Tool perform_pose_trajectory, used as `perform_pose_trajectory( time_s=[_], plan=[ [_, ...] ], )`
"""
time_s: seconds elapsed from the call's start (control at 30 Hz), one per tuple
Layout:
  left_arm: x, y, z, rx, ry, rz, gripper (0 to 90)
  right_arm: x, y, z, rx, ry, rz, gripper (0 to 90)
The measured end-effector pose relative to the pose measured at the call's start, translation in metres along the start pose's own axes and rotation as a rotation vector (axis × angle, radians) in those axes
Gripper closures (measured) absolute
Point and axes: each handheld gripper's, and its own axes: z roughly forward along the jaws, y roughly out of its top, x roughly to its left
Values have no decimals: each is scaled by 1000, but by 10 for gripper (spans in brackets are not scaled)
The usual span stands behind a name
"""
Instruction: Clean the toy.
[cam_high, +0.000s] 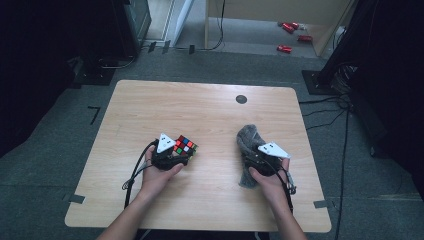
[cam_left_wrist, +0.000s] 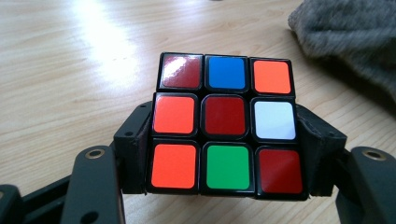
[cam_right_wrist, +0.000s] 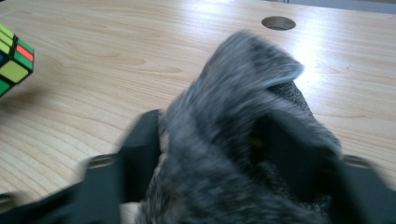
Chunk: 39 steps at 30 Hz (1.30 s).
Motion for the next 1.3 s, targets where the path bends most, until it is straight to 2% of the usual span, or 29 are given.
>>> perform_pose_trajectory(
  time_s=[0.07, 0.1, 0.17, 0.27, 0.43, 0.5, 0.57, 0.73, 1.17, 1.27, 1.3],
  plan=[
    [0, -1, 2, 11, -4, 0, 348, 2, 4, -2, 12, 2, 14, 173],
    [0, -1, 3, 13, -4, 0, 348, 3, 6, -4, 17, 17, 11, 128],
    [0, -1, 5, 19, -2, 1, 348, 5, 9, -9, 6, 38, -12, 112],
    [-1, -2, 8, 34, 2, 6, 348, 5, 13, -17, 0, 49, -19, 62],
    [-5, -3, 12, 63, 3, 19, 349, -7, 16, -31, 1, 36, 14, 54],
    [-7, -3, 14, 67, 8, 31, 349, -11, 14, -37, 18, 27, 4, 54],
    [-9, -2, 15, 75, 10, 46, 349, -16, 11, -43, 42, 10, -26, 54],
    [-13, -1, 18, 89, 12, 69, 347, -26, 6, -55, 49, -9, -20, 54],
    [-13, -3, 25, 77, 15, 62, 336, -30, -3, -62, 55, -8, -10, 54],
    [-14, -3, 24, 76, 21, 58, 267, -32, -3, -64, 53, -10, -10, 54],
    [-15, -2, 23, 73, 37, 55, 236, -33, -3, -65, 51, -10, -8, 54]
  ],
)
